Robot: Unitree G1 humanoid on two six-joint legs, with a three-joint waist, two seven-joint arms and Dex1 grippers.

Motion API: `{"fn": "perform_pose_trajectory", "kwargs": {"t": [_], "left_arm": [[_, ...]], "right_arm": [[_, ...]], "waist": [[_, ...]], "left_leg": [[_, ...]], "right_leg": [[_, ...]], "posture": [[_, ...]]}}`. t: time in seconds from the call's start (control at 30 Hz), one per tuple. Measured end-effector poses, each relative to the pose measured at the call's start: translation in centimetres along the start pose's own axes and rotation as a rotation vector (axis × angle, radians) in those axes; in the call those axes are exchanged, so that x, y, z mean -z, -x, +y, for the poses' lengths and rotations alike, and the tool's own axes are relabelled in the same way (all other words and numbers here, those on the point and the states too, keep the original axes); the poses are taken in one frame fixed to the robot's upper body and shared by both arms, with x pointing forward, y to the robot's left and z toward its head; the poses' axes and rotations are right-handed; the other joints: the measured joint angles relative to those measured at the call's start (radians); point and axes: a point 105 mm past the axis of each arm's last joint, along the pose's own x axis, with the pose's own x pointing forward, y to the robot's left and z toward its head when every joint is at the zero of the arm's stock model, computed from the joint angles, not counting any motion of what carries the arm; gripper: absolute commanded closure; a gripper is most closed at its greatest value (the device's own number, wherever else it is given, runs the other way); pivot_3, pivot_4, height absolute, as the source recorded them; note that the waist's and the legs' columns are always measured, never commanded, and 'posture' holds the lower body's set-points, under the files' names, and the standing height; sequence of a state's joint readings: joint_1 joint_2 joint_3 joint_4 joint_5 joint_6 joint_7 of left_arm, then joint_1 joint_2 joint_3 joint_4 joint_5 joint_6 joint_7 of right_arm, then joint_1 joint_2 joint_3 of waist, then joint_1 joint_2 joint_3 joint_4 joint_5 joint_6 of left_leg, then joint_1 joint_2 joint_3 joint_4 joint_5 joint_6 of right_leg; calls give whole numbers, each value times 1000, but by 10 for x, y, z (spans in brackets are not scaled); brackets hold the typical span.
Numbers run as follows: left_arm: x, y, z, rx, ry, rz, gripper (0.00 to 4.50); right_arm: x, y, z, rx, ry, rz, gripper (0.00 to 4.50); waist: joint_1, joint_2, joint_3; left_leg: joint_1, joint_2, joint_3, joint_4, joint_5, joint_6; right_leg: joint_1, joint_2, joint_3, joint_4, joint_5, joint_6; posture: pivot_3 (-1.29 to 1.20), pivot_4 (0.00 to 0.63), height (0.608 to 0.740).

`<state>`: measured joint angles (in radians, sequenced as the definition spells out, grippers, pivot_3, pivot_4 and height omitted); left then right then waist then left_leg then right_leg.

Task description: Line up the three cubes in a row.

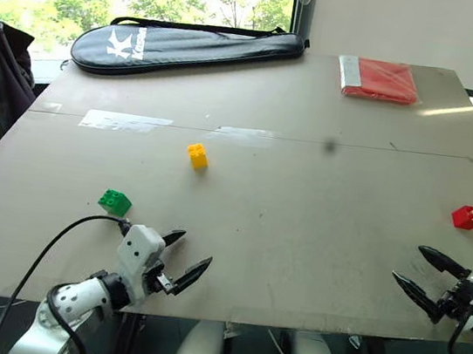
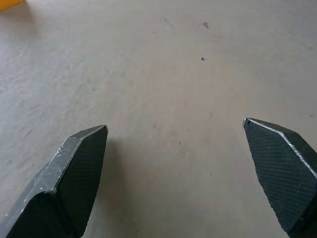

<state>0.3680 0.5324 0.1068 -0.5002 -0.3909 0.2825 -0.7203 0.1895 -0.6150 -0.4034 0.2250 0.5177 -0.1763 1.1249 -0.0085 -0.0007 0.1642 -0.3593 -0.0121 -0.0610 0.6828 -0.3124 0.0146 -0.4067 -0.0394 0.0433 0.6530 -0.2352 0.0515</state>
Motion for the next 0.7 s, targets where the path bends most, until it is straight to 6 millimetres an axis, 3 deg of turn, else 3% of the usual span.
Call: {"fn": "perform_pose_trajectory", "kwargs": {"t": [0.13,0.3,0.47,0.7], "left_arm": [[-45,-22,-6,188,-130,-60,22],[-85,-34,-18,344,-198,-112,22],[-107,-37,-24,422,-242,-111,22],[-119,-38,-35,479,-265,-101,22]], "right_arm": [[-3,16,-32,289,12,44,0],[-5,20,-61,513,-31,61,0],[-10,5,-83,599,-58,61,0],[-6,-16,-110,659,-130,54,0]], "waist": [[-4,0,0],[-14,0,0],[-15,0,1],[-12,0,1]], "left_leg": [[0,0,1,0,0,0],[0,0,3,0,0,0],[0,-1,2,0,0,0],[-2,-1,2,0,0,0]], "right_leg": [[0,0,1,0,0,0],[-1,0,2,1,2,3],[-1,2,2,1,2,4],[-2,2,2,0,2,4]], "posture": [[0,150,740],[0,150,740],[0,150,740],[0,150,740]]}}
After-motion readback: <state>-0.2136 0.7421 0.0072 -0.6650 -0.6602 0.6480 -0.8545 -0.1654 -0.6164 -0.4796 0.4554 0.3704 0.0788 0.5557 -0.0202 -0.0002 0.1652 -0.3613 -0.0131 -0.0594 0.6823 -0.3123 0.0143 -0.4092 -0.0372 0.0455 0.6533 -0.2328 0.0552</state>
